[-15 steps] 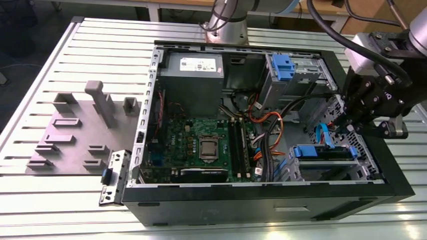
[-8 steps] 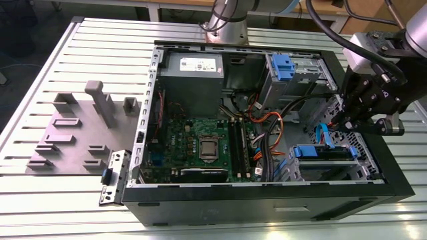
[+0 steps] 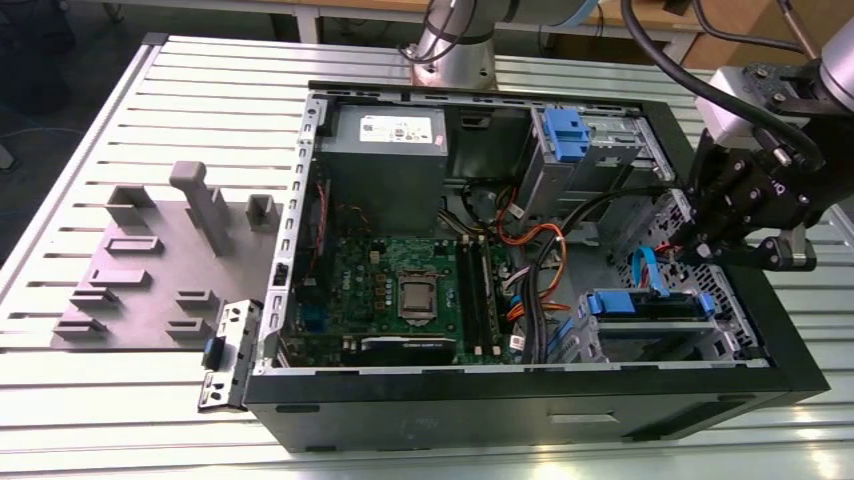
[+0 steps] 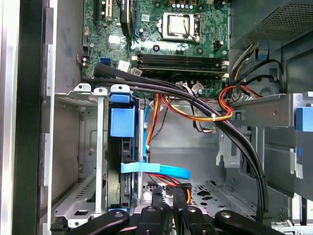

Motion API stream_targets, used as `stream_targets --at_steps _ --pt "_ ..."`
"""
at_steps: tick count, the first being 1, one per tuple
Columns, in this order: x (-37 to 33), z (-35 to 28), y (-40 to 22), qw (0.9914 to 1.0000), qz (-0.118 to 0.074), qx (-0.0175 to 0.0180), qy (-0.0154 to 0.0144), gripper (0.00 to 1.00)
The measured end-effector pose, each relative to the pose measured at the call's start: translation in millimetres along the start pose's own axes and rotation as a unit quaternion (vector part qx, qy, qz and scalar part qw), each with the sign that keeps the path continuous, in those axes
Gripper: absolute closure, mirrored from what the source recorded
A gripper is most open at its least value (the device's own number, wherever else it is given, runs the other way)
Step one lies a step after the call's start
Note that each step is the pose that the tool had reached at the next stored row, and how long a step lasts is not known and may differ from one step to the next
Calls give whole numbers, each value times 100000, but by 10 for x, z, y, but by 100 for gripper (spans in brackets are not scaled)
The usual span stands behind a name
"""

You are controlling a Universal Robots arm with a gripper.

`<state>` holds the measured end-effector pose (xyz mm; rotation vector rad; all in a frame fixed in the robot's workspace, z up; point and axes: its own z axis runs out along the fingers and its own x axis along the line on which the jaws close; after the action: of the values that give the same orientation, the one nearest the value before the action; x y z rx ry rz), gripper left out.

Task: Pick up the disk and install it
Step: 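Insert the second disk wire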

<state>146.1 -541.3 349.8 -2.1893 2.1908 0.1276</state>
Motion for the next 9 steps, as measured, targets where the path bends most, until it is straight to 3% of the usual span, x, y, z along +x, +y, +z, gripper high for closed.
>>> stream_targets --at_steps 7,8,9 --pt "1 0 -9 100000 -7 0 2 76" --pt "1 0 -10 100000 -4 0 2 69" --pt "1 1 -11 100000 -3 0 -6 69"
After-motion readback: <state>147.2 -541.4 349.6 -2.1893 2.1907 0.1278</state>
